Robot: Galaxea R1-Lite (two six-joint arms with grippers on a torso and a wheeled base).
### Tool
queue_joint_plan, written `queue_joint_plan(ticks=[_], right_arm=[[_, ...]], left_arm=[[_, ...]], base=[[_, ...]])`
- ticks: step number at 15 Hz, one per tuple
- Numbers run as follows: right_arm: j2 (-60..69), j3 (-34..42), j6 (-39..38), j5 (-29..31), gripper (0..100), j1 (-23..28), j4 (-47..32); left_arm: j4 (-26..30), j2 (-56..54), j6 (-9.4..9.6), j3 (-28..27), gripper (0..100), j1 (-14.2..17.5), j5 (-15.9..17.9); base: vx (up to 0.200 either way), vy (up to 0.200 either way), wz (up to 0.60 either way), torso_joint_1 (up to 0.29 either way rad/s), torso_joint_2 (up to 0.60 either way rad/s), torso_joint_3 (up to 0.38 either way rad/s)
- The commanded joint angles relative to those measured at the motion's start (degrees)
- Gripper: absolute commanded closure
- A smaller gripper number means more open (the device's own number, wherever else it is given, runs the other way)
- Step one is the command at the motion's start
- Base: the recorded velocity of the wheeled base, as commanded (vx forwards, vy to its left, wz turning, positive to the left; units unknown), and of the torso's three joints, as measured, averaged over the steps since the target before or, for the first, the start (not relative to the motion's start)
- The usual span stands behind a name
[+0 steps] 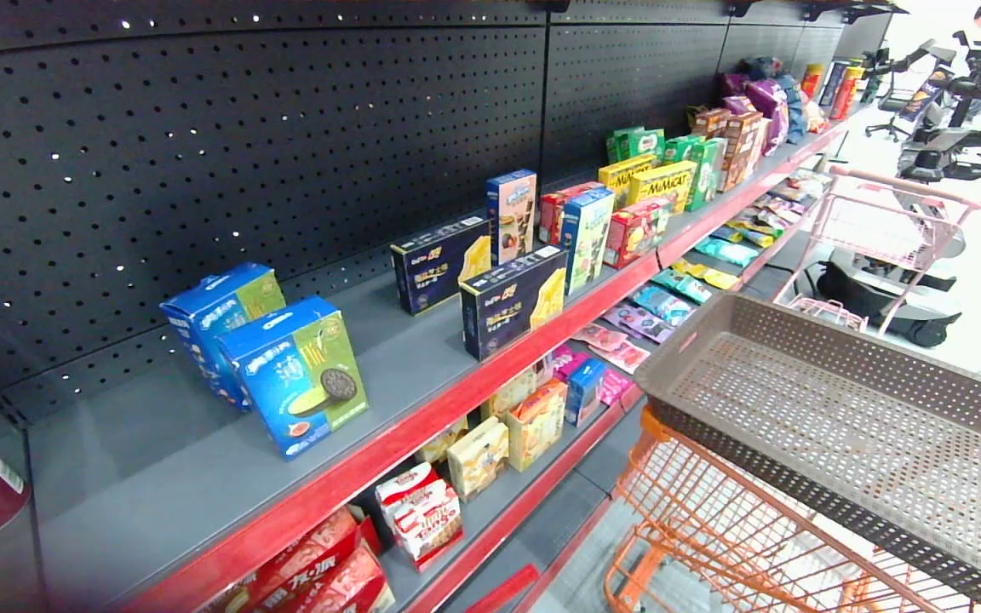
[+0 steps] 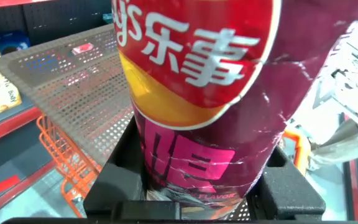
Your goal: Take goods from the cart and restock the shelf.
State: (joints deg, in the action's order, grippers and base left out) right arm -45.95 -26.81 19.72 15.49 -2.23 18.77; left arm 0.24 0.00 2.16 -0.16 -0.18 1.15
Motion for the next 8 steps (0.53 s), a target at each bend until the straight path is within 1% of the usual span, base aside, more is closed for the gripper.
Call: queue_joint_plan(ticks=[1,3,6,8], right_arm=[[0.24,0.44,0.58,-0.11,100,-0.32,0.12],[0.16,0.35,2.07,-0.46,100,-0.41,0.39],[-0.02,0.18,2.16,-0.46,100,-1.64,1.44],[-0.02,0.62,2.16,-0.46,100,-1.99,1.97]], left_arm=[[0.02,0.0,-0.05,-0.02,0,0.01,0.08],[0.02,0.0,-0.05,-0.02,0,0.01,0.08],[0.02,0.0,-0.05,-0.02,0,0.01,0.08],[0.02,0.0,-0.05,-0.02,0,0.01,0.08]], base=[[0.0,0.0,0.0,0.0,0.0,0.0],[0.0,0.0,0.0,0.0,0.0,0.0],[0.0,0.0,0.0,0.0,0.0,0.0],[0.0,0.0,0.6,0.002,0.0,0.002]])
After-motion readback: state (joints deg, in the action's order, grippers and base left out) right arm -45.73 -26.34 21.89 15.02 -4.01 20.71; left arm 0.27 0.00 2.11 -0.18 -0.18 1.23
